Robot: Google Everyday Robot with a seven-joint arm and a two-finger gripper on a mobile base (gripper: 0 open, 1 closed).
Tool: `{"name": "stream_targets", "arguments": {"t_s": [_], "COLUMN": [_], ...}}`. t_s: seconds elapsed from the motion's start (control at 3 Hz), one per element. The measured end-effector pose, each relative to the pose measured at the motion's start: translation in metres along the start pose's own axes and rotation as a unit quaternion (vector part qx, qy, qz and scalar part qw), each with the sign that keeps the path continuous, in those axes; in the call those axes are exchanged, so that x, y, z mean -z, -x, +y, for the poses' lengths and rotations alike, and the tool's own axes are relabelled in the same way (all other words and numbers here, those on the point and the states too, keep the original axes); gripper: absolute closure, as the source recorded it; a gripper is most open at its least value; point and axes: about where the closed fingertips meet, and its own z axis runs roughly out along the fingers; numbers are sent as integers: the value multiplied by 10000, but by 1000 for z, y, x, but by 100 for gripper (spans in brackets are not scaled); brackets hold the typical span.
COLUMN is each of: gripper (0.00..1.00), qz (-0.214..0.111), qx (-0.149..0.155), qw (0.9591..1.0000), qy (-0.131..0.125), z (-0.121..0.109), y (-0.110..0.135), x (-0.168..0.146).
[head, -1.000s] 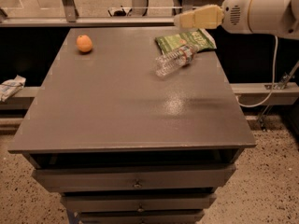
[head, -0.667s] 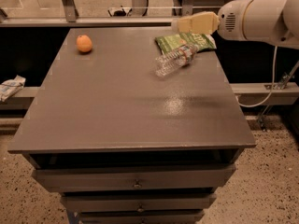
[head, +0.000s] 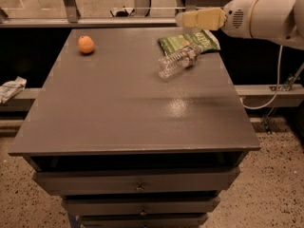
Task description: Place water bottle upright
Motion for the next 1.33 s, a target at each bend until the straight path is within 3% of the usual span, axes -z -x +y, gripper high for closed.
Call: {"name": "stream_targets", "arguments": {"t_s": [0.33,0.67,1.0,1.33], "gripper": [0,0,0,0], "qz": [-429,-548,-517,-187], "qx": [985,1986,3139,4355], "qw": [9914,9720,9419,8956], "qy": [752,1128,1083,892], "z": [-2,2,2,-8], "y": [31,45,48,42], "x": [-14,-16,-19,-28]}}
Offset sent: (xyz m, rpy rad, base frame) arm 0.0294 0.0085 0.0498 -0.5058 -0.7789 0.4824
